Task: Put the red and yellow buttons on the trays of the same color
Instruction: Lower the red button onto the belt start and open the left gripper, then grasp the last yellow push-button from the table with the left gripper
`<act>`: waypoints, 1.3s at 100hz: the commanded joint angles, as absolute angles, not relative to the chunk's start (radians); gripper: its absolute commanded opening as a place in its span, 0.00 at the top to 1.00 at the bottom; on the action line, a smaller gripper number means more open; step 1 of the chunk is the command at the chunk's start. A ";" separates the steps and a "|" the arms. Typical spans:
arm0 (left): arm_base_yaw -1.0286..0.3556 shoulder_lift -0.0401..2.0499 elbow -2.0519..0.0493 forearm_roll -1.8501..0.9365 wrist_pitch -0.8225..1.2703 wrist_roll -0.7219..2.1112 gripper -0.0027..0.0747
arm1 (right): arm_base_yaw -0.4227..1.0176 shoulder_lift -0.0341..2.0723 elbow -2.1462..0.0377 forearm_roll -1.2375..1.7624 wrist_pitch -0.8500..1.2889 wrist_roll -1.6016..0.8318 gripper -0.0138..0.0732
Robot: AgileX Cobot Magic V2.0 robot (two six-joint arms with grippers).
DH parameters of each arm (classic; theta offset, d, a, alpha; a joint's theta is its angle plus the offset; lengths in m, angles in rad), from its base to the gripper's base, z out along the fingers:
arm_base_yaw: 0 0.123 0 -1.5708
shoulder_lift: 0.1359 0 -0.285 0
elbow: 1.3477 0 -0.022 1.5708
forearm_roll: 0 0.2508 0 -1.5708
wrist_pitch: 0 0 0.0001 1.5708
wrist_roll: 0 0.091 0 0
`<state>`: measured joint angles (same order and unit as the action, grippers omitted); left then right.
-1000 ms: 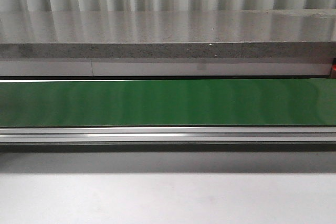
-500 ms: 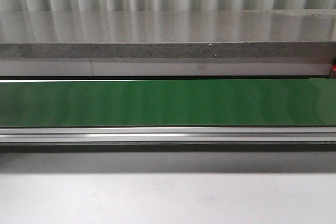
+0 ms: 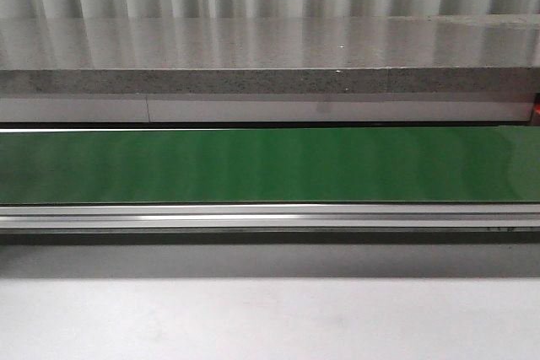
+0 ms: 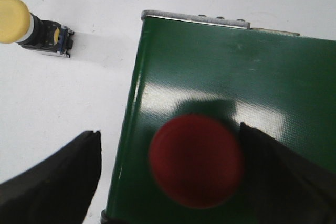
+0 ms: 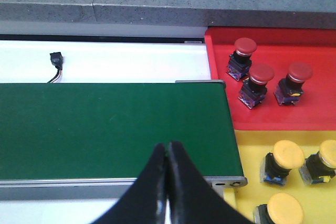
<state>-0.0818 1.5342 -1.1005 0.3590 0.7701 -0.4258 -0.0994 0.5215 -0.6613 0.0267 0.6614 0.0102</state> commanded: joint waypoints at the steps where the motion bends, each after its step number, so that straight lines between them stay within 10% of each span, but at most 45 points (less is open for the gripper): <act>1: -0.089 1.488 -1.125 0.361 0.750 -0.409 0.25 | -0.101 0.521 -0.686 0.023 0.590 0.000 0.92; 61: -0.083 1.406 -1.267 0.324 0.749 -0.374 0.25 | -0.101 0.521 -0.686 0.023 0.590 0.000 0.92; 130: 0.260 1.669 -1.287 0.277 0.681 -0.374 0.25 | -0.101 0.521 -0.686 0.023 0.590 0.000 0.92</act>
<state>0.2348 1.6733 -1.2470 0.2792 0.7442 -0.3726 -0.0994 0.5215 -0.6613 0.0267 0.6614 0.0102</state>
